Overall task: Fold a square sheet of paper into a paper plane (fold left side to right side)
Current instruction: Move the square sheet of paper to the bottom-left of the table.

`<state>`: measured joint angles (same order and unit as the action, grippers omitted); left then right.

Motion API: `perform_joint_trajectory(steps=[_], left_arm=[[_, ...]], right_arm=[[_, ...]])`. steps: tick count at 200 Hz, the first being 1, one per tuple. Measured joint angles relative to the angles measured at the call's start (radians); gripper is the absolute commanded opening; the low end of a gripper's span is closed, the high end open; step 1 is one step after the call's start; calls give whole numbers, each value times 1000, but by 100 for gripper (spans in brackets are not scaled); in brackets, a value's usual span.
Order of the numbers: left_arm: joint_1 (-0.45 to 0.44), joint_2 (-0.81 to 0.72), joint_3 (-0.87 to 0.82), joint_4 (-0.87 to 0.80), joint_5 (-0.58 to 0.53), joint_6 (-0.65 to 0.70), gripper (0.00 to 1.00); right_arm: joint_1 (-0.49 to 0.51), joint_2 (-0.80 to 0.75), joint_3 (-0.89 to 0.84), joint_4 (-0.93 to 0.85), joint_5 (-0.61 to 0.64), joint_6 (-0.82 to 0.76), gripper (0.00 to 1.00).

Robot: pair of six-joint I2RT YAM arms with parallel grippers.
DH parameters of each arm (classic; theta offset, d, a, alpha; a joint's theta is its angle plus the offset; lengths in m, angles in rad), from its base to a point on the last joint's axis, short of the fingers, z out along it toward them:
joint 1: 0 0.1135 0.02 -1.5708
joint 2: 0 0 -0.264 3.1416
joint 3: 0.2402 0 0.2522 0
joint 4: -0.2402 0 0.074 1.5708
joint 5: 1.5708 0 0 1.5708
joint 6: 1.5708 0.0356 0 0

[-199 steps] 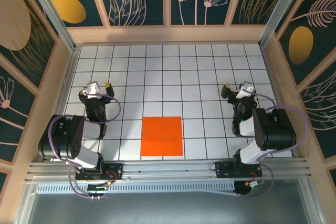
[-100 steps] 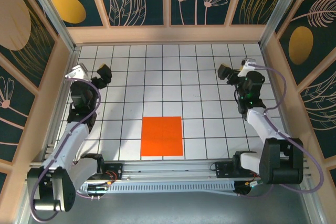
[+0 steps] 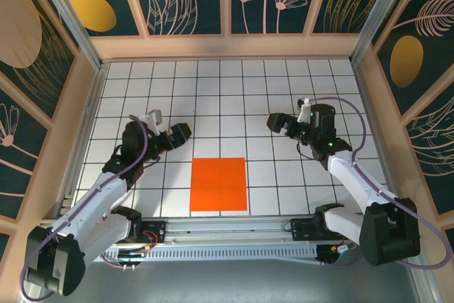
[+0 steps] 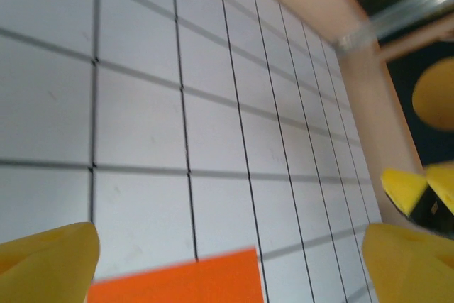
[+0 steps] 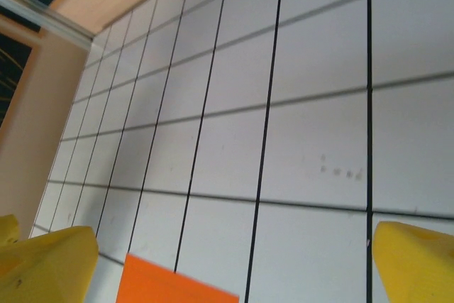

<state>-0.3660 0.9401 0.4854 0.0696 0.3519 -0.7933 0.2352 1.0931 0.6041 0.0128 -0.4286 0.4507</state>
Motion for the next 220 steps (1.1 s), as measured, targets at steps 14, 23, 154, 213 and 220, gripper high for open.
perform_joint_trajectory(steps=[14,23,154,213,220], left_arm=[[-64,34,-2,0,14,-19,84],[-106,61,-2,0,19,-26,80],[-479,407,-19,58,20,-137,41],[-505,511,4,64,-27,-137,37],[-505,520,10,70,-33,-137,37]], right_arm=[[10,-8,-23,-8,0,18,99],[14,-9,-33,-14,0,29,99],[68,26,-42,-65,120,38,99],[74,39,-41,-77,152,37,99],[74,39,-40,-79,155,37,99]])
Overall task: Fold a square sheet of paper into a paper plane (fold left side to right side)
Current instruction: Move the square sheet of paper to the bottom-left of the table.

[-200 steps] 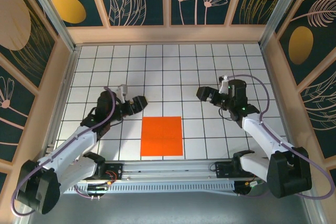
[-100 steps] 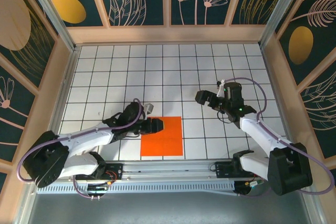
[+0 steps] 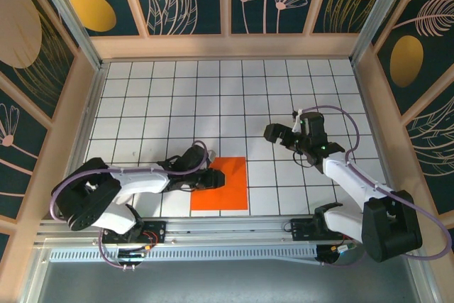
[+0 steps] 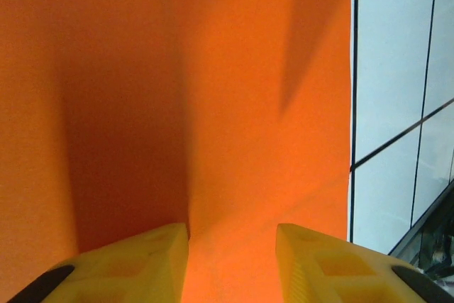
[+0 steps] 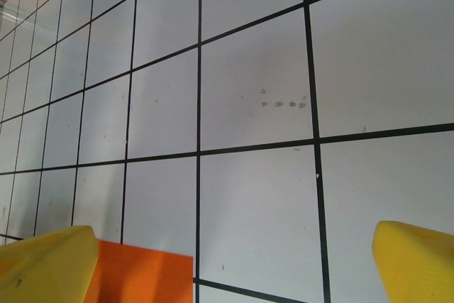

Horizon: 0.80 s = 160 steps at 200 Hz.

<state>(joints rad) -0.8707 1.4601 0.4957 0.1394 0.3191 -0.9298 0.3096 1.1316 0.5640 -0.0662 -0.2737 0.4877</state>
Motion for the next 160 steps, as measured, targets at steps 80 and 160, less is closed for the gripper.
perform_joint_trajectory(steps=[80,160], left_arm=[[-1,175,172,20,-86,48,37],[36,386,422,0,-83,182,37]], right_arm=[[1,8,7,-11,27,-11,99],[1,-1,21,-67,72,-45,99]])
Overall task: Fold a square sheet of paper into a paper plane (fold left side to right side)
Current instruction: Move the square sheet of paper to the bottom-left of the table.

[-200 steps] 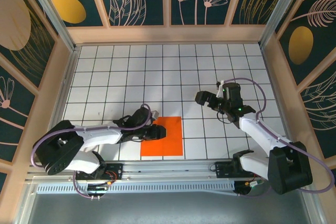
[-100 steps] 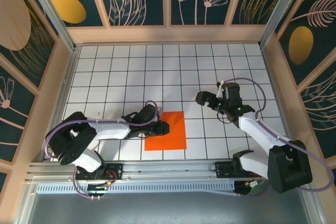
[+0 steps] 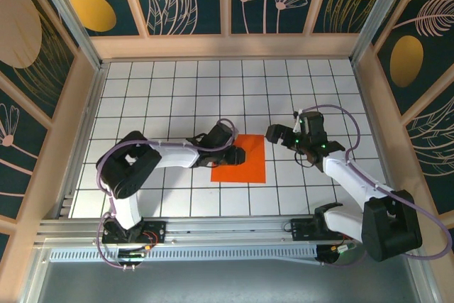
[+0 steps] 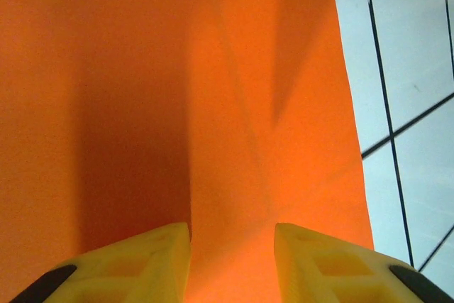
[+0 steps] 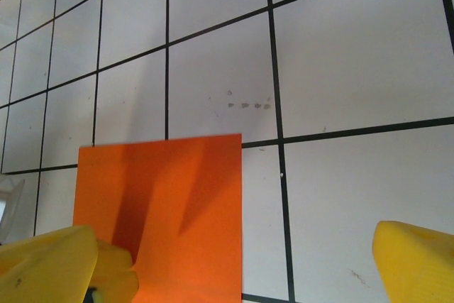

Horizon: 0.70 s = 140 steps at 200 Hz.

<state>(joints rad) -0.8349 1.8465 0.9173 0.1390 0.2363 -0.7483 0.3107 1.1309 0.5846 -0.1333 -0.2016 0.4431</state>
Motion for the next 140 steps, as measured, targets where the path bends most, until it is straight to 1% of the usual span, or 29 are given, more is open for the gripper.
perform_joint_trajectory(steps=[34,77,92,106,125,140], left_arm=[[19,18,40,-37,2,45,40],[24,-5,67,-78,9,60,49],[29,-60,54,-83,4,52,49],[39,-147,17,-79,-10,39,49],[59,-263,-46,-56,-18,14,46],[70,-323,-100,-37,-18,-7,44]], right_arm=[[0,-23,0,-8,17,-16,99],[-4,-27,0,-10,24,-27,99],[-4,-22,7,-15,26,-32,99],[-4,-1,29,-21,27,-42,99],[1,53,74,-27,34,-53,99],[21,111,117,-29,46,-64,99]])
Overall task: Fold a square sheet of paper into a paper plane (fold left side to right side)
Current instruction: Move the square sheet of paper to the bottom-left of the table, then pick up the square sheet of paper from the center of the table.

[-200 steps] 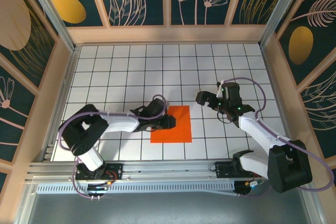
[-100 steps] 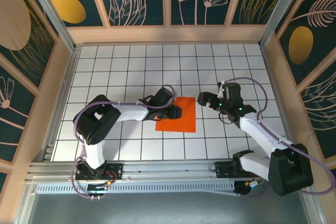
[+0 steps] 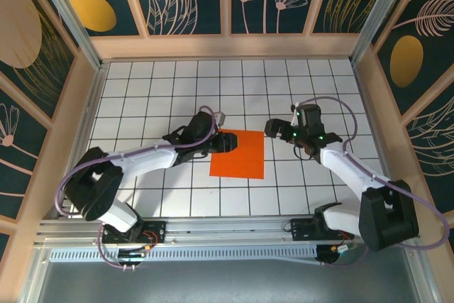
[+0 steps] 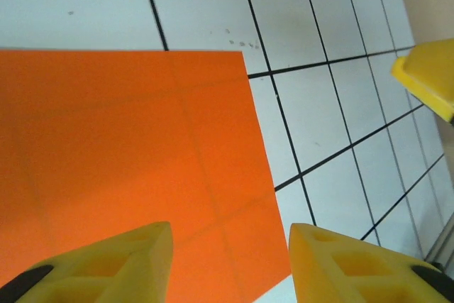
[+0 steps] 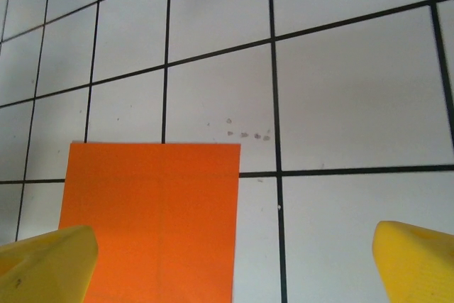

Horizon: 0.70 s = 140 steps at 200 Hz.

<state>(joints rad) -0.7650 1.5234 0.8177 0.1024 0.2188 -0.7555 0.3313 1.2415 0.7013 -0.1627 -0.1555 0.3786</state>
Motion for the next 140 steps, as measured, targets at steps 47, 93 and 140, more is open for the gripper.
perform_joint_trajectory(steps=[47,93,140], left_arm=[[0,-33,-147,22,9,-55,36],[0,27,-153,70,45,-76,30],[0,94,-142,80,61,-77,29]], right_arm=[[92,228,137,-14,37,-15,99],[148,388,219,-29,77,-23,99],[180,470,274,-30,81,-33,92]])
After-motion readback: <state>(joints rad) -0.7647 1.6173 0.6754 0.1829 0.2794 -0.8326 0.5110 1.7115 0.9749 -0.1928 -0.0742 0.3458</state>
